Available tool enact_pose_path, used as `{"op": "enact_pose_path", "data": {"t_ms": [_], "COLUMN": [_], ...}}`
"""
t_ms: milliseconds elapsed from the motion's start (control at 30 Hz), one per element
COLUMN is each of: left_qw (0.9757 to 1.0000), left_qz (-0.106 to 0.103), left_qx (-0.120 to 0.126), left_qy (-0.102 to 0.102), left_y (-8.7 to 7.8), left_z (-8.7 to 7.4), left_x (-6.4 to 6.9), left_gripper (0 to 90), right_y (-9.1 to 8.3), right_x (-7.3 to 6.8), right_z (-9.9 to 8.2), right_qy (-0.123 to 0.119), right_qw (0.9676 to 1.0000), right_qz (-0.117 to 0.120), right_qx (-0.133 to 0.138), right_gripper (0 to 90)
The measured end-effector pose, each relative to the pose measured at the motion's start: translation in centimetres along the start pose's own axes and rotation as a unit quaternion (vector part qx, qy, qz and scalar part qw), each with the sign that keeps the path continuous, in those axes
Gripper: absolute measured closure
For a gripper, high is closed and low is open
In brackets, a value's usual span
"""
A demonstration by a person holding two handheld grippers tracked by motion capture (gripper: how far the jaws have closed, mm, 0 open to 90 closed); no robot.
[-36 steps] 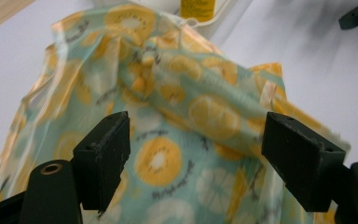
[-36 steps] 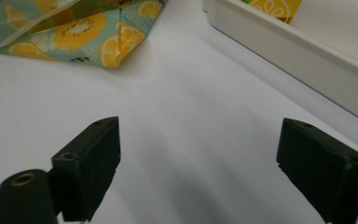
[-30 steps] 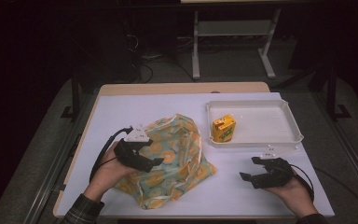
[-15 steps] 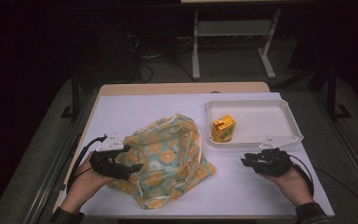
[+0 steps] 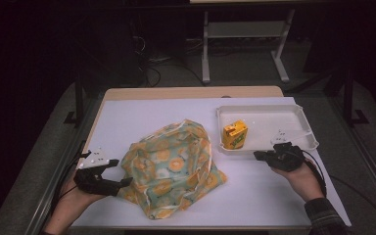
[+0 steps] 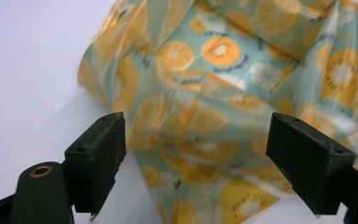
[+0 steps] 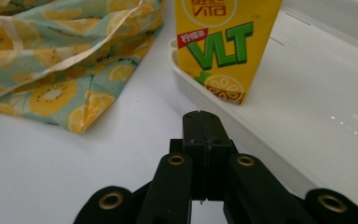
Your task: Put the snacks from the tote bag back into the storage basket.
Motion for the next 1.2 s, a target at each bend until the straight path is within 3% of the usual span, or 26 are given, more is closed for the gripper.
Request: {"op": "enact_pose_path", "data": {"t_ms": [333, 700, 867, 1200], "left_qw": [0.9998, 0.9996, 0.9996, 0.9996], "left_qz": [0.015, 0.02, 0.02, 0.014], "left_qx": [0.006, 0.005, 0.003, -0.004], "left_qy": [-0.006, -0.017, -0.021, -0.022], "left_y": [-1.0, -0.9, -0.7, -0.3], "left_z": [-2.2, -3.2, -3.6, -4.0], "left_x": [-0.7, -1.6, -1.9, -1.9], "left_gripper": [19.2, 19.2, 19.2, 19.2], "right_y": [1.5, 2.7, 3.5, 4.1], "right_x": [1.8, 3.9, 4.6, 4.4], "right_z": [2.3, 4.3, 4.7, 4.7], "right_qy": [0.003, 0.008, 0.009, -0.002], "right_qw": [0.9999, 0.9993, 0.9995, 0.9999], "right_qz": [-0.013, -0.034, -0.028, -0.016], "right_qx": [0.004, 0.011, 0.01, 0.005], "right_gripper": [89.9, 89.9, 89.9, 89.9]}}
Point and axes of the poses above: each handheld gripper's, and its own axes: y roughly forward along the jaws, z roughly out of its top, x roughly to its right, the point moved 7 cm from there along y, roughly forward along the jaws, and after that the axes turned 8 degrees about y, right-handed, at the moved point
